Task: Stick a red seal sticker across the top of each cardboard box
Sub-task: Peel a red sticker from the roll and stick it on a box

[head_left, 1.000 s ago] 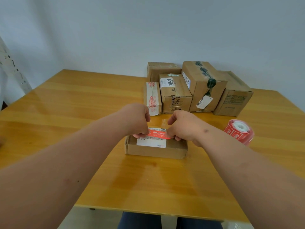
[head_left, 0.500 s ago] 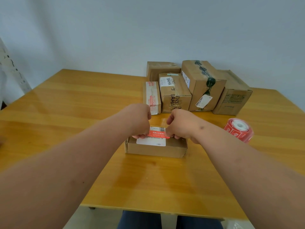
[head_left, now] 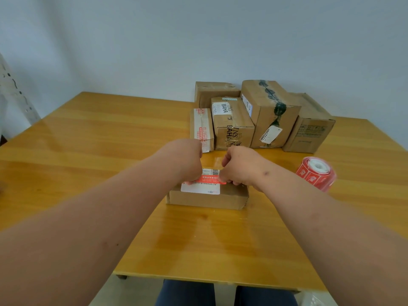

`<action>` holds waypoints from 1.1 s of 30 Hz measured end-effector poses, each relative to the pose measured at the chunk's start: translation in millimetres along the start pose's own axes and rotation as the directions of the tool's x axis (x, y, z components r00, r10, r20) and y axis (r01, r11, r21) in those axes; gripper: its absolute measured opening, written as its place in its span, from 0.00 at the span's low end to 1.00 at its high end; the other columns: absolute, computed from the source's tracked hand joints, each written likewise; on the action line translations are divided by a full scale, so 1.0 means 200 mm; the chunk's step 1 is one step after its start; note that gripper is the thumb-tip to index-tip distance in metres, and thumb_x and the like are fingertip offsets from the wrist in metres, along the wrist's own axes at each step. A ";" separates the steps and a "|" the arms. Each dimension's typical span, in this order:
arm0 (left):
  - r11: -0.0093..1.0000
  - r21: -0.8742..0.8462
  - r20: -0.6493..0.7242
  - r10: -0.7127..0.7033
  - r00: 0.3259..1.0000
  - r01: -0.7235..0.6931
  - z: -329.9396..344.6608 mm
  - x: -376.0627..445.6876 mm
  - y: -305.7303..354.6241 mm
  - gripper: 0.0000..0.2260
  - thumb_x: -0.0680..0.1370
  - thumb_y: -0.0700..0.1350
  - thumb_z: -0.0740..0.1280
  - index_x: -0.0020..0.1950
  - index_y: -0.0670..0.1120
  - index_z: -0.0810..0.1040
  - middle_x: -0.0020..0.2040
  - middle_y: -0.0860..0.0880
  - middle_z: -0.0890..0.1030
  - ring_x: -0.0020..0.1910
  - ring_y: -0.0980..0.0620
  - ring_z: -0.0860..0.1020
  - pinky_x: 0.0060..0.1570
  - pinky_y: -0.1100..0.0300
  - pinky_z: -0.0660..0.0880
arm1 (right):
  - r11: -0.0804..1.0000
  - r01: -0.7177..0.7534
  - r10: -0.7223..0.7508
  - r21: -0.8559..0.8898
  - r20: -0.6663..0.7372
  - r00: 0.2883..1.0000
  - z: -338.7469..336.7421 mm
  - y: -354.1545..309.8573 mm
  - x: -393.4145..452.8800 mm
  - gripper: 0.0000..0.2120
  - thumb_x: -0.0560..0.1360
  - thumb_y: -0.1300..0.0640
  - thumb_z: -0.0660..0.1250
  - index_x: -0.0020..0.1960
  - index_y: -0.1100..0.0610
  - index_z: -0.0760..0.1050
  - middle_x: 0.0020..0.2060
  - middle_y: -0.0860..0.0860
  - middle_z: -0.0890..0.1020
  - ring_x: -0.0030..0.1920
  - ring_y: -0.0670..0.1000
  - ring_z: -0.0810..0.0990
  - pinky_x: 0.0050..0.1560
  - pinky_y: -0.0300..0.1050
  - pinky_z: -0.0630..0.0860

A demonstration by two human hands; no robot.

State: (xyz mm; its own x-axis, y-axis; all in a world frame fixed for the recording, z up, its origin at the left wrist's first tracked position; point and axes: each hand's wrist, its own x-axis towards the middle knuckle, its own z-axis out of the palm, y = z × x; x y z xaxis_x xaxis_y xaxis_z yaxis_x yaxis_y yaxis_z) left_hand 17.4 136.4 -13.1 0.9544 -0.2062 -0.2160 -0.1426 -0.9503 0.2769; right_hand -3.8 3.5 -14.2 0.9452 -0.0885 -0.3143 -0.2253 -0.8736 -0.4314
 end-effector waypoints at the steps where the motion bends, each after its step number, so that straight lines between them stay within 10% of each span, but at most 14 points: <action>1: 1.000 0.031 -0.006 0.003 1.000 -0.003 0.00 0.00 0.00 0.23 0.72 0.41 0.74 0.64 0.50 0.71 0.51 0.50 0.79 0.49 0.49 0.78 0.47 0.56 0.78 | 1.000 -0.002 0.002 -0.010 0.001 1.000 0.00 0.00 0.00 0.13 0.70 0.63 0.70 0.53 0.58 0.76 0.46 0.56 0.85 0.36 0.51 0.78 0.44 0.46 0.80; 8: 0.986 0.165 -0.085 0.045 0.995 -0.030 0.01 -0.01 -0.03 0.20 0.74 0.48 0.71 0.63 0.53 0.70 0.45 0.53 0.77 0.42 0.52 0.77 0.37 0.58 0.76 | 0.998 -0.023 0.026 -0.059 0.049 0.998 -0.01 0.01 0.02 0.10 0.71 0.59 0.70 0.51 0.59 0.78 0.43 0.54 0.85 0.36 0.51 0.76 0.46 0.46 0.80; 17: 0.966 -0.256 -0.070 -0.070 0.995 0.050 0.04 0.03 -0.17 0.12 0.75 0.43 0.70 0.58 0.52 0.76 0.48 0.52 0.78 0.45 0.53 0.77 0.44 0.57 0.77 | 0.999 -0.023 0.024 0.030 -0.033 0.999 0.00 0.10 0.01 0.08 0.76 0.53 0.64 0.50 0.57 0.75 0.45 0.52 0.79 0.44 0.50 0.77 0.44 0.45 0.75; 22: 0.982 -0.183 -0.030 -0.063 0.998 0.057 0.07 0.02 -0.13 0.18 0.71 0.61 0.72 0.54 0.53 0.74 0.44 0.54 0.75 0.42 0.57 0.74 0.42 0.59 0.76 | 0.998 -0.052 0.050 -0.035 -0.068 0.996 0.02 0.09 0.01 0.18 0.71 0.38 0.68 0.38 0.52 0.72 0.37 0.48 0.78 0.38 0.46 0.74 0.38 0.43 0.73; 27: 0.941 -0.326 0.009 -0.093 0.996 0.091 0.05 0.03 -0.15 0.15 0.75 0.44 0.71 0.61 0.51 0.75 0.47 0.52 0.76 0.45 0.54 0.75 0.41 0.60 0.74 | 0.997 -0.050 0.052 0.054 -0.034 0.998 0.00 0.10 0.02 0.11 0.74 0.52 0.68 0.52 0.57 0.76 0.47 0.52 0.79 0.44 0.49 0.76 0.48 0.46 0.77; 33: 0.943 -0.320 0.048 -0.075 0.996 0.086 0.05 -0.01 -0.14 0.25 0.69 0.52 0.77 0.60 0.53 0.70 0.47 0.52 0.74 0.46 0.52 0.75 0.42 0.57 0.74 | 0.998 -0.048 0.048 0.050 -0.013 0.999 0.02 0.11 0.00 0.23 0.67 0.45 0.75 0.56 0.55 0.74 0.49 0.51 0.79 0.50 0.51 0.76 0.46 0.46 0.75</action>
State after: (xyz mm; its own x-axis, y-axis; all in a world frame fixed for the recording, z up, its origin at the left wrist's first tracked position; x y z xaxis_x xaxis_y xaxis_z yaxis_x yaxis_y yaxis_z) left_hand 16.6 161.1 -30.1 0.9486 -0.1458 -0.2810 0.0316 -0.8395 0.5424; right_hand -9.3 -13.5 -26.2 0.9362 -0.1370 -0.3236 -0.2816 -0.8432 -0.4579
